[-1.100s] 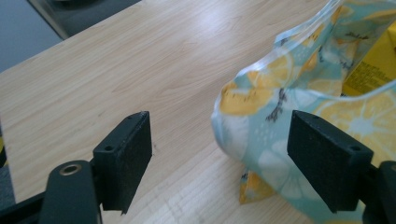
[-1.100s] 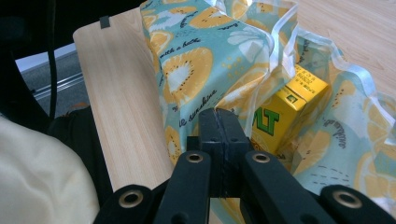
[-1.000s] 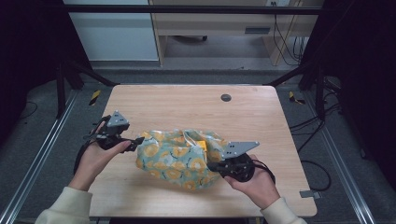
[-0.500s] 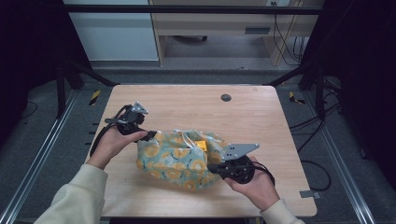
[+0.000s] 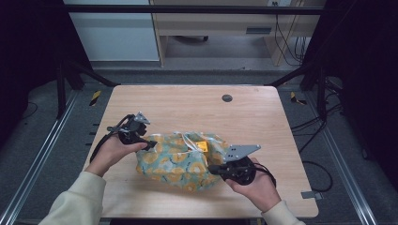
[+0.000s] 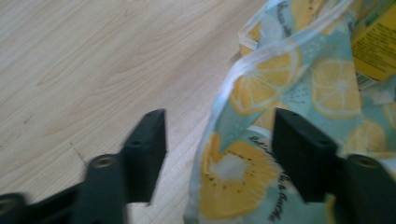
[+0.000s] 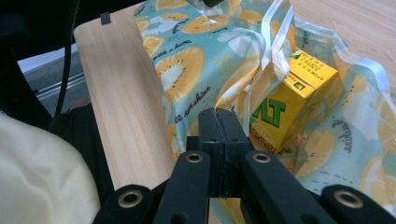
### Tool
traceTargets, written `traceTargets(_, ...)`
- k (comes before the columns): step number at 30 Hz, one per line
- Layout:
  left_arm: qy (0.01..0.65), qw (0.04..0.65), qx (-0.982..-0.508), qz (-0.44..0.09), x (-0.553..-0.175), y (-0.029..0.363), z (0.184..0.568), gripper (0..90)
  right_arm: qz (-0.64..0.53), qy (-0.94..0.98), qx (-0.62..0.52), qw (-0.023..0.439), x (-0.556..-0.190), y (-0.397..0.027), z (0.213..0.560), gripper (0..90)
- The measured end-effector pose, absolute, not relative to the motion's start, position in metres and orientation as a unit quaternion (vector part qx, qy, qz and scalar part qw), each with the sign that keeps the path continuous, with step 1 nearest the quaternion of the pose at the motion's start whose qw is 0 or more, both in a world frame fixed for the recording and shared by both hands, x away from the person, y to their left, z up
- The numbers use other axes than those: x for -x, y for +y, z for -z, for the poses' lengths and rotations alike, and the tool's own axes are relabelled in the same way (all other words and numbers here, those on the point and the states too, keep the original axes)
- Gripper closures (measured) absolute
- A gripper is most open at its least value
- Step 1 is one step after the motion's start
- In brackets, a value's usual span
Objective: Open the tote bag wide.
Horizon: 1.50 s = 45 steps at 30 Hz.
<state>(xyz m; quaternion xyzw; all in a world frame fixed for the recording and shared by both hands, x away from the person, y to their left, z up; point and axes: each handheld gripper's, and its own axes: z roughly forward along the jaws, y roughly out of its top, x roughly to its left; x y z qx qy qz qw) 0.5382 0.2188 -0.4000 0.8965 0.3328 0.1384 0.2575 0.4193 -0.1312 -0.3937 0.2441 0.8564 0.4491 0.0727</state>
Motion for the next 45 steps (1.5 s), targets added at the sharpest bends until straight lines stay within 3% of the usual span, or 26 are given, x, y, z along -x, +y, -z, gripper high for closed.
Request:
traceTargets(5, 0.328, 0.27, -0.895, -0.14, -0.53, 0.222, 0.398, 67.5, -0.447, 0.857, -0.246, 0.072, -0.42, -0.132, 0.394, 90.0)
traceTargets(11, 0.321, 0.29, -0.89, -0.147, -0.523, 0.225, 0.395, 83.5, -0.445, 0.857, -0.248, 0.074, -0.421, -0.133, 0.394, 90.0)
traceTargets(32, 0.297, 0.402, -0.848, -0.174, -0.47, 0.242, 0.352, 89.1, -0.436, 0.854, -0.265, 0.106, -0.414, -0.152, 0.389, 90.0)
traceTargets(45, 0.285, 0.421, -0.847, -0.154, -0.449, 0.247, 0.357, 89.4, -0.432, 0.849, -0.28, 0.119, -0.414, -0.167, 0.389, 90.0)
